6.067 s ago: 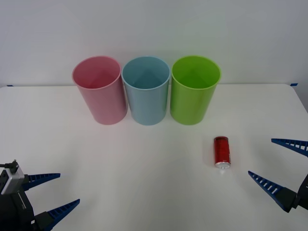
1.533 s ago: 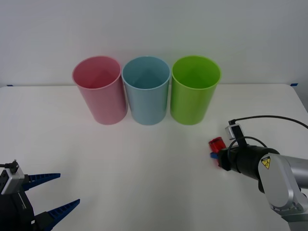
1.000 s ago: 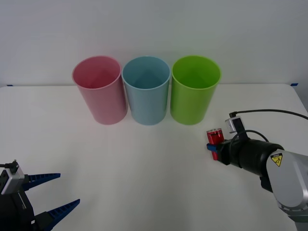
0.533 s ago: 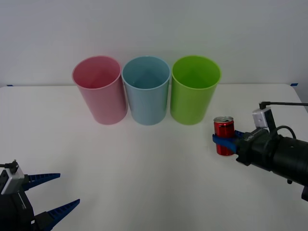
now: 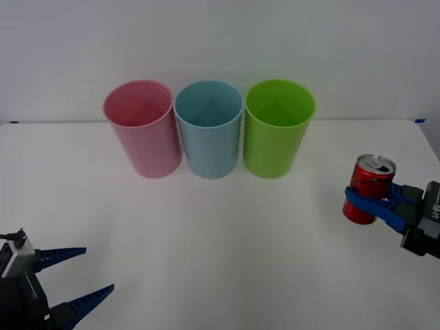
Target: Put cans in the blue bin and PET bottles in the pink bin and trash in the green bin.
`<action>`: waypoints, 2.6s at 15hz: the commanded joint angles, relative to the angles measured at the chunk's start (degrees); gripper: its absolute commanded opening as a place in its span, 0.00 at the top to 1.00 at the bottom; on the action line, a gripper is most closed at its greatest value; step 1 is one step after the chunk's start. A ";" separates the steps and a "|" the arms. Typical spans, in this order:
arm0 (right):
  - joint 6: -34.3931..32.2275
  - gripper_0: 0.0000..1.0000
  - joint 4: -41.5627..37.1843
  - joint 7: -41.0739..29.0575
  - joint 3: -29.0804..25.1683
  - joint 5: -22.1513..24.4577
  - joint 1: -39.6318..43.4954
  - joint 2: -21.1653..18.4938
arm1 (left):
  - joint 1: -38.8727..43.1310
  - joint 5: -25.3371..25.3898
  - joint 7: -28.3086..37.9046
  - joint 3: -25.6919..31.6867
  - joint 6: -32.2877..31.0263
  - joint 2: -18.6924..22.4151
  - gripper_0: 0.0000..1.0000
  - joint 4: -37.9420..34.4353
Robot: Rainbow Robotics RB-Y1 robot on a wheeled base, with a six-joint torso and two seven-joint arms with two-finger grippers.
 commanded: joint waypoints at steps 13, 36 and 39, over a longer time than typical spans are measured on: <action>27.02 1.00 -2.74 -14.36 20.10 22.04 -25.69 1.42 | 0.00 0.00 0.00 0.00 -0.01 0.00 0.00 0.00; 29.75 1.00 35.85 -25.79 37.41 59.22 -57.33 12.06 | 0.00 0.00 0.00 0.00 -0.01 0.00 0.00 0.00; 30.01 1.00 36.37 -26.93 36.53 63.35 -57.42 13.82 | 0.00 0.00 0.00 0.00 -0.01 0.00 0.00 0.00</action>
